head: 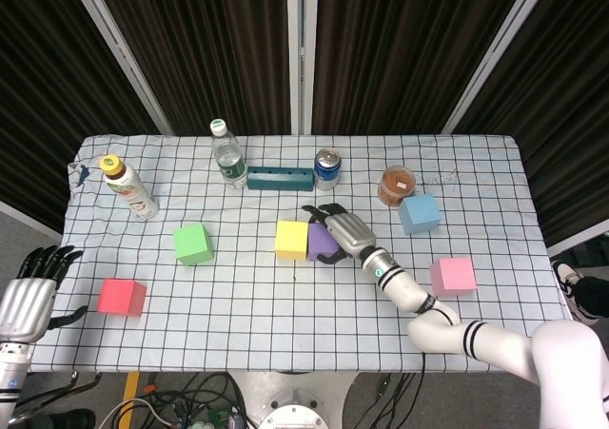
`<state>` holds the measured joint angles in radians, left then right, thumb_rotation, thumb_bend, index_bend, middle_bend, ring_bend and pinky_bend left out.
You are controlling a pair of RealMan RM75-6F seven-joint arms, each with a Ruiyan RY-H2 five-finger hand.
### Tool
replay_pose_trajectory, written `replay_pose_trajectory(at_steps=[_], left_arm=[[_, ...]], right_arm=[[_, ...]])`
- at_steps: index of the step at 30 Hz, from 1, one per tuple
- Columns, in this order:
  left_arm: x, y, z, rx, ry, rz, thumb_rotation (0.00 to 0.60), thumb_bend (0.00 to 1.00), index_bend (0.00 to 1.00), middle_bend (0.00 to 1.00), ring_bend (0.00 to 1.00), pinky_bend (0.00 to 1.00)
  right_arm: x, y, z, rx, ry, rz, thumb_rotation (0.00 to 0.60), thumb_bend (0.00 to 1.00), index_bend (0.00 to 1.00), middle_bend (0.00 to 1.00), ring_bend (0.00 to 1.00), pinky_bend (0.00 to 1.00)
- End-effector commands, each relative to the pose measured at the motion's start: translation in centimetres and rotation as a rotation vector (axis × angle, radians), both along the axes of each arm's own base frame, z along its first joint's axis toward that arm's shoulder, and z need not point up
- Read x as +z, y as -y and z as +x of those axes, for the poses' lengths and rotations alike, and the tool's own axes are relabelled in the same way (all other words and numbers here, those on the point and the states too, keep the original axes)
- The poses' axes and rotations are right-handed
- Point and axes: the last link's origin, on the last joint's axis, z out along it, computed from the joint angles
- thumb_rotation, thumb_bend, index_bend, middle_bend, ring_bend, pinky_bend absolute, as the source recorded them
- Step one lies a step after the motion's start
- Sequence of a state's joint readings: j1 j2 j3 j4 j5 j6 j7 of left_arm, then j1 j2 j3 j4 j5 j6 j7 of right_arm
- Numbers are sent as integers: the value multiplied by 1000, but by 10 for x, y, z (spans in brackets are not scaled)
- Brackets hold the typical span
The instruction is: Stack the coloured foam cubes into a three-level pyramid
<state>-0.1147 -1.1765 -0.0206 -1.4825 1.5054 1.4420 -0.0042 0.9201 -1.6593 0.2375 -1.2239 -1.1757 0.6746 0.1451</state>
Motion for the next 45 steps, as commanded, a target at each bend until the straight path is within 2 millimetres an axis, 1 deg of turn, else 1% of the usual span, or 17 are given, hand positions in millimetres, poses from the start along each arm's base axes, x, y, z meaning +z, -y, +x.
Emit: replay_pose_trajectory(at_steps=[1,19,25,29,32,35,39,42,45], left_arm=[[0,0,0,1,0,-1,600,103,157,110,74,84],[0,1,-1,0,4,0,600,103,157,110,74,84],[0,1,-1,-3,4,0,600,104,157,110,74,84],[0,0,0,-8,3,-1,600,103,157,110,74,84],[0,0,1,-12,1,-1,600,104,157,110,74,84],[1,0,1,-15,1,1,600,104,157,110,74,84],[1,0,1,-13,-1,2,600,104,157,110,74,84],[1,-2,3,-21,-4,2,600,104,157,110,74,84],[0,-4,6,-29,-6,-2,600,104,157,110,74,84]], right_arm=[[-1,0,1,0,3,1,600,176,0,231,63,0],[-5,0,6,4,15,-5,600,176,0,235,63,0],[0,-4,4,11,14,-4,600,176,0,219,63,0],[10,-7,0,14,17,-20,600,176,0,198,62,0],[23,-10,-4,14,25,-31,600,176,0,182,46,0],[40,-14,-12,11,28,-55,600,176,0,175,42,0],[62,-16,-30,-24,13,-88,600,176,0,178,42,0],[68,-12,-40,-60,0,-100,600,176,0,180,42,0],[65,-4,-46,-79,-20,-115,600,176,0,178,42,0]])
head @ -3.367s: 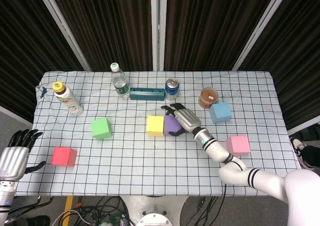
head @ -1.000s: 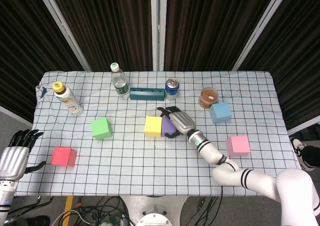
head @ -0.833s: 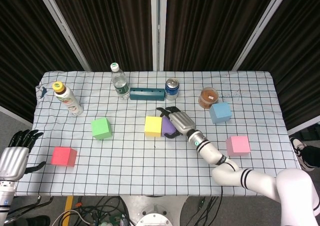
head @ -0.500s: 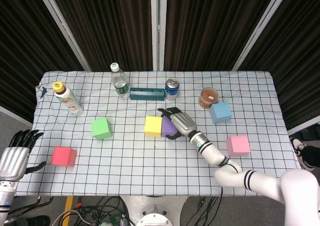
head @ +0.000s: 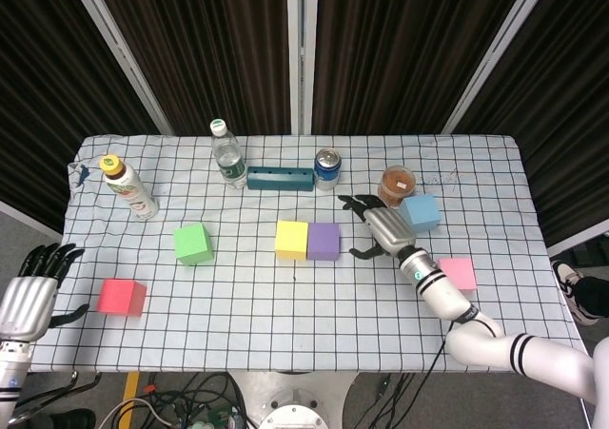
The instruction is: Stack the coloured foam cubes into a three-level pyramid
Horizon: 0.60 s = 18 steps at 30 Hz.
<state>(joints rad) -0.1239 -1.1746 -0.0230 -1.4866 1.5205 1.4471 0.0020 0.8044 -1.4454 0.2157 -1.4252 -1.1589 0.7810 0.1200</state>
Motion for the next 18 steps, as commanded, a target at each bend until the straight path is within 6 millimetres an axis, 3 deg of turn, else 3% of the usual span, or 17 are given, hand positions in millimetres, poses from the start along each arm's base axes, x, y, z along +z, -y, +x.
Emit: replay_pose_trajectory(at_steps=[1,8,18], left_arm=[[-1,-1,1,-4,-3,-4,600,103,157,110,74,84],[0,-3,2,3,-7,-8,600,104,157,110,74,84],[2,-3,1,10,-8,-6,600,103,157,110,74,84]], right_arm=[[-4,9,-7,-27,-20,-10,600,176,0,178,42,0],[-31,27,3,-30,-25,7,600,176,0,177,42,0],[-53,33,15,-9,-14,29,600,176,0,177,42,0]])
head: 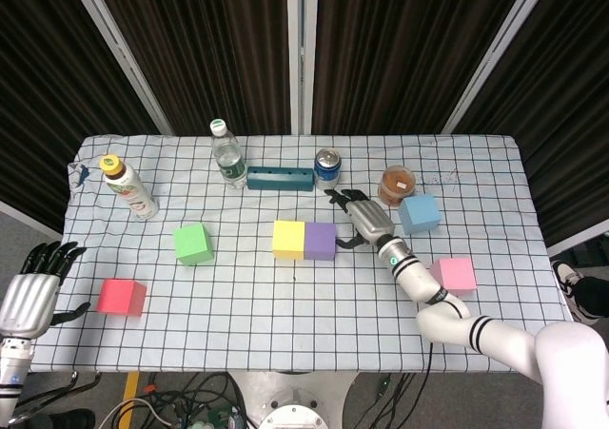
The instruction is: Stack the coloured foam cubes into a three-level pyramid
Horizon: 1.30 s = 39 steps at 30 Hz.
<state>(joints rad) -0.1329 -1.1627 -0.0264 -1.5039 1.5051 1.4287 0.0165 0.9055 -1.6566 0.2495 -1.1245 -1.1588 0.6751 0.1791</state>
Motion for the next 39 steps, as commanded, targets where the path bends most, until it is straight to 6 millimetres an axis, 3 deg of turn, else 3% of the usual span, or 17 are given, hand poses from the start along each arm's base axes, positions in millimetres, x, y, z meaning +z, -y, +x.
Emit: replay_pose_trajectory(at_steps=[1,8,10,15,18,24,32,39], left_arm=[[0,0,0,0,1,1,600,103,157,110,74,84],[1,-6,0,-14,0,-10,600,104,157,110,74,84],[2,-13,4,-39,0,-18,600,104,157,110,74,84],[2,-41,21,-118,52,-63,600,104,169,112,77,84],[-3,-62,36,-160,81,-92,600,103,175,136,130,84],[-25,-107,70,-181,154,-200,600,103,175,144,147,128],[-68,-145,96,-99,142,-322,600,104,162,138,147,155],[-94,-148,105,-22,147,-340,595,105,148,130,147,155]], right_arm=[[-2,0,2,7,3,3,600,176,0,177,42,0],[11,-5,-4,17,-5,2,600,177,0,178,42,0],[26,-11,-8,36,-11,-5,600,177,0,178,42,0],[91,-35,-12,100,-1,-93,600,180,0,187,42,0],[128,-51,-17,109,-2,-145,600,181,0,201,42,0],[173,-77,-33,80,-27,-209,600,181,0,210,42,0],[184,-92,-54,50,-22,-217,600,181,0,213,43,0],[183,-93,-66,39,-11,-205,600,181,0,213,42,0]])
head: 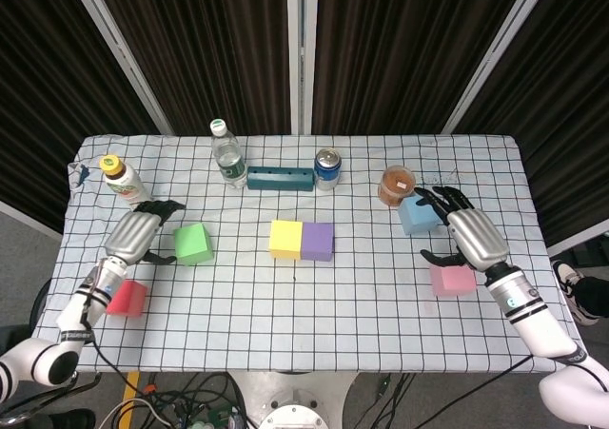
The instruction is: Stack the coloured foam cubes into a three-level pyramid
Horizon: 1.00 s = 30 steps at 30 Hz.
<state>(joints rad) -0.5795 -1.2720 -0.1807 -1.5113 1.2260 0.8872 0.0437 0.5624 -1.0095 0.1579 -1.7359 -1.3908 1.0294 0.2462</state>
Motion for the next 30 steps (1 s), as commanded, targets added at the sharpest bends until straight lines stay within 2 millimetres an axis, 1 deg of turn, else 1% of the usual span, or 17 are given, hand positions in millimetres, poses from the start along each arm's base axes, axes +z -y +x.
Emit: replay_pose_trajectory(at_steps=[1,5,8,11,12,15,21,24,26,27,30], left_arm=[[-22,-2,12,38,7,-43,590,105,148,130,147,155],[-36,0,14,63,-18,-58,575,104,147,131,147,156],[-40,4,18,66,-22,-52,558,103,147,132,148,159],[-45,3,19,79,-40,-44,556,104,147,142,177,169],[-46,1,18,85,-51,-40,543,109,148,148,188,174],[-47,-2,19,98,-72,-10,480,136,148,175,223,198],[-49,-6,18,108,-125,19,430,168,166,236,278,236],[-51,-5,16,111,-143,7,430,185,172,248,297,275],[-52,-5,16,99,-165,11,442,195,180,255,304,283],[-52,-5,15,88,-182,15,464,202,192,268,316,305],[-52,-6,14,55,-230,9,565,230,223,325,377,399]], right_arm=[[-2,0,-6,-5,0,10,600,181,0,213,42,0],[-3,0,-12,-10,11,19,600,181,0,214,42,0],[-3,1,-16,-17,8,22,600,181,0,215,42,0],[-3,1,-19,-20,10,23,600,181,0,215,43,0],[-3,1,-20,-21,15,22,600,181,0,215,42,0],[-3,1,-23,-27,19,24,600,181,0,216,42,0],[-3,2,-26,-30,19,31,600,181,0,216,43,0],[-3,3,-27,-33,22,34,600,181,0,216,43,0],[-4,3,-27,-36,22,38,600,181,0,216,42,0],[-5,4,-27,-37,21,40,600,181,0,216,42,0],[-5,4,-27,-36,20,42,600,182,0,216,42,0]])
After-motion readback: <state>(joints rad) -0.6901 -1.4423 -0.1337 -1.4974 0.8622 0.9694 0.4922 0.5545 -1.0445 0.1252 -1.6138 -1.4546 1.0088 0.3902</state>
